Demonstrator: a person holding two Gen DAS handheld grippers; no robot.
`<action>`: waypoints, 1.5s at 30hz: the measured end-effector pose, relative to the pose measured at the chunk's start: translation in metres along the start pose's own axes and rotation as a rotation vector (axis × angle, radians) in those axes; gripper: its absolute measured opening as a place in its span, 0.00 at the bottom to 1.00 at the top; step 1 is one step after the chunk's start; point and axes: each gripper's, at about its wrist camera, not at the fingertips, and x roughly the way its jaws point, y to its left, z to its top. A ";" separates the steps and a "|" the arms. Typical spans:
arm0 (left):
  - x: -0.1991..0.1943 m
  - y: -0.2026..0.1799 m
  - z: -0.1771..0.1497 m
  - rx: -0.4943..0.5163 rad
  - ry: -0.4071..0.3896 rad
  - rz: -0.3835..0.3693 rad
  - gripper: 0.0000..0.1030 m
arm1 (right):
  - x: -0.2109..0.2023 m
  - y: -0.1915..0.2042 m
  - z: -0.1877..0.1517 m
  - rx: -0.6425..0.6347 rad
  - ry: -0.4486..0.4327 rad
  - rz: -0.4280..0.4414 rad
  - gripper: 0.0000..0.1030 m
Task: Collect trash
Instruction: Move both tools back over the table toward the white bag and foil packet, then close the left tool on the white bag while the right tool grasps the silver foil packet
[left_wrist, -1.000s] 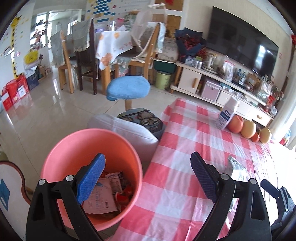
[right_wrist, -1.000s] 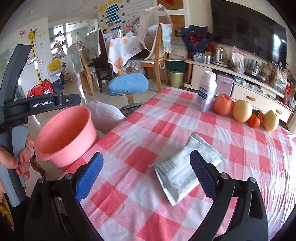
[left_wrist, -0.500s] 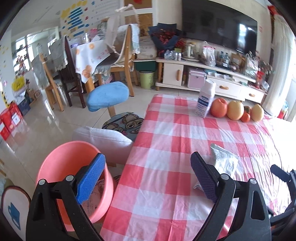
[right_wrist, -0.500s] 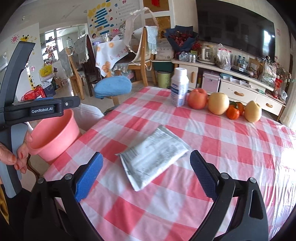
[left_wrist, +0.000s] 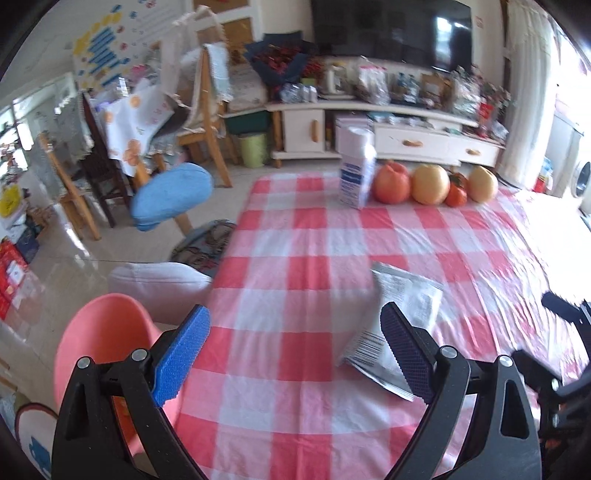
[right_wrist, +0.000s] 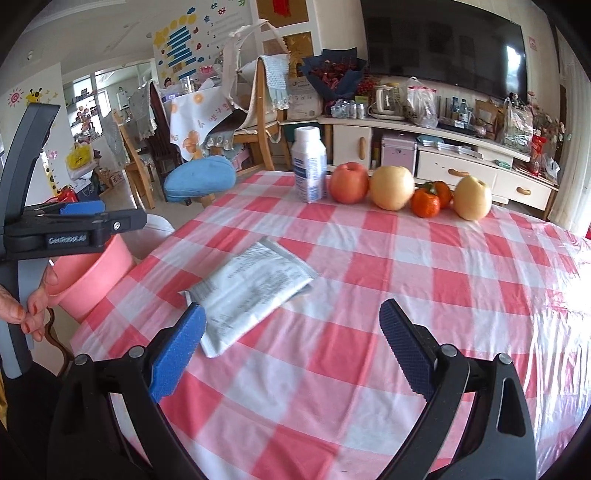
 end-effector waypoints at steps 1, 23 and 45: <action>0.003 -0.003 0.000 0.009 0.012 -0.024 0.90 | 0.000 -0.008 -0.001 0.004 -0.002 -0.010 0.93; 0.115 -0.105 -0.018 0.359 0.340 -0.078 0.90 | 0.013 -0.088 -0.016 0.185 0.078 0.026 0.93; 0.109 -0.067 -0.004 0.051 0.319 -0.251 0.65 | 0.048 -0.078 -0.026 0.154 0.170 0.086 0.93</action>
